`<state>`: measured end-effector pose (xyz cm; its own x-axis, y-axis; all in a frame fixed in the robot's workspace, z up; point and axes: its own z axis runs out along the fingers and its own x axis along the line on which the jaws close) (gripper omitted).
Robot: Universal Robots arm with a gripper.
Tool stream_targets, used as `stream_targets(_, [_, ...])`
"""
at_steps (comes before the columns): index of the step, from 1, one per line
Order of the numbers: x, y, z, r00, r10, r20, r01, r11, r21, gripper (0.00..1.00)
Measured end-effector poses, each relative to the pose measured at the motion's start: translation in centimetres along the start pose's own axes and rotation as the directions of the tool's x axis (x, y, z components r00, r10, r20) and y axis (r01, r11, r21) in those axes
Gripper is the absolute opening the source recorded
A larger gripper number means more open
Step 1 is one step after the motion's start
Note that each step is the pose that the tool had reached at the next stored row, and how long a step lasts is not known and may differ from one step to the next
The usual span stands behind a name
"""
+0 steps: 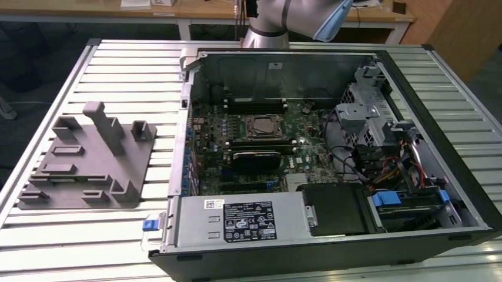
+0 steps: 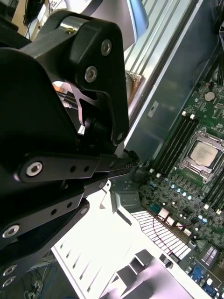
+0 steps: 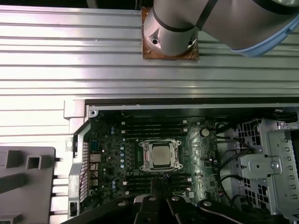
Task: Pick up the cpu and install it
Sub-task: 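Install the second cpu locking lever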
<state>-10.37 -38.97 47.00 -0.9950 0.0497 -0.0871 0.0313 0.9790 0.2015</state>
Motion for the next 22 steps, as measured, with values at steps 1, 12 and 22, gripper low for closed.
stream_targets(1, [0.01,-0.03,0.13,1.0000,0.000,0.0000,0.000,1.0000,-0.0001,0.11])
stream_targets(12, [0.07,-0.15,0.74,1.0000,0.000,-0.0001,0.000,1.0000,0.0001,0.11])
stream_targets(22, [0.07,-0.17,0.83,1.0000,0.000,0.0000,0.000,1.0000,-0.0002,0.11])
